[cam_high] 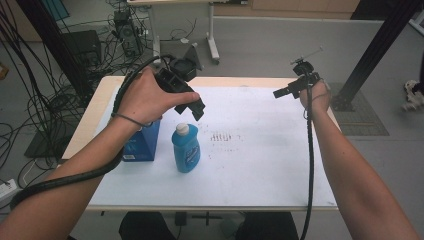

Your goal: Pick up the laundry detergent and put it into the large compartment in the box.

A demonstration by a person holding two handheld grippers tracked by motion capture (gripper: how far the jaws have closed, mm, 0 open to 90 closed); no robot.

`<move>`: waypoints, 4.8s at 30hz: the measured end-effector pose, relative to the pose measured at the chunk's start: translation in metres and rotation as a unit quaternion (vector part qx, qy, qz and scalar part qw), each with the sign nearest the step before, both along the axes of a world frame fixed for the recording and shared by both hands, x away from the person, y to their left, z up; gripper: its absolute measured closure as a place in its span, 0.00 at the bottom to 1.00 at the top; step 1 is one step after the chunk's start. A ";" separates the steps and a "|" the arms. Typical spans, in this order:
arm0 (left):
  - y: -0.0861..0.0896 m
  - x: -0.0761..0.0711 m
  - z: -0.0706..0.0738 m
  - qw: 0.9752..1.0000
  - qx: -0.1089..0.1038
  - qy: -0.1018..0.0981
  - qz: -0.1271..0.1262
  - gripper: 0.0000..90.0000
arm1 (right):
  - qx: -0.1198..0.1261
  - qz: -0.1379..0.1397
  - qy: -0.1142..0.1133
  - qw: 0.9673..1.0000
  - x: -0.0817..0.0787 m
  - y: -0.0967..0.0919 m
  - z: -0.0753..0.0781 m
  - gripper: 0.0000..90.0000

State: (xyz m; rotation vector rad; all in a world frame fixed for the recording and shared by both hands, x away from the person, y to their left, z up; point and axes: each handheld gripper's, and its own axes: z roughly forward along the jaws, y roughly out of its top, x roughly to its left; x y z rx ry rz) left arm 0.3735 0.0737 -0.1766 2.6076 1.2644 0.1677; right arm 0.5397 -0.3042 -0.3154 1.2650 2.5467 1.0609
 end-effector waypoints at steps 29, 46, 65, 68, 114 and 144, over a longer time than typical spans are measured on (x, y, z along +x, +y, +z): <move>0.012 0.002 -0.040 1.000 -0.016 0.014 0.012 0.10 | -0.004 0.001 0.002 1.000 0.001 0.001 -0.003 0.02; 0.013 -0.001 -0.061 0.999 -0.023 0.023 0.010 0.10 | 0.000 0.001 0.003 1.000 0.001 0.001 -0.006 0.02; 0.009 -0.009 -0.084 1.000 -0.012 0.015 0.012 0.10 | 0.003 0.000 0.002 1.000 -0.001 -0.001 -0.007 0.02; 0.008 -0.009 -0.087 1.000 -0.009 0.013 0.011 0.10 | 0.003 0.000 0.002 1.000 -0.001 -0.002 -0.007 0.02; 0.011 -0.007 -0.104 1.000 -0.002 0.019 0.014 0.10 | -0.002 -0.008 0.003 1.000 -0.002 -0.007 -0.006 0.02; 0.012 -0.008 -0.103 1.000 -0.004 0.018 0.018 0.10 | -0.005 -0.006 -0.004 1.000 -0.002 -0.007 -0.004 0.02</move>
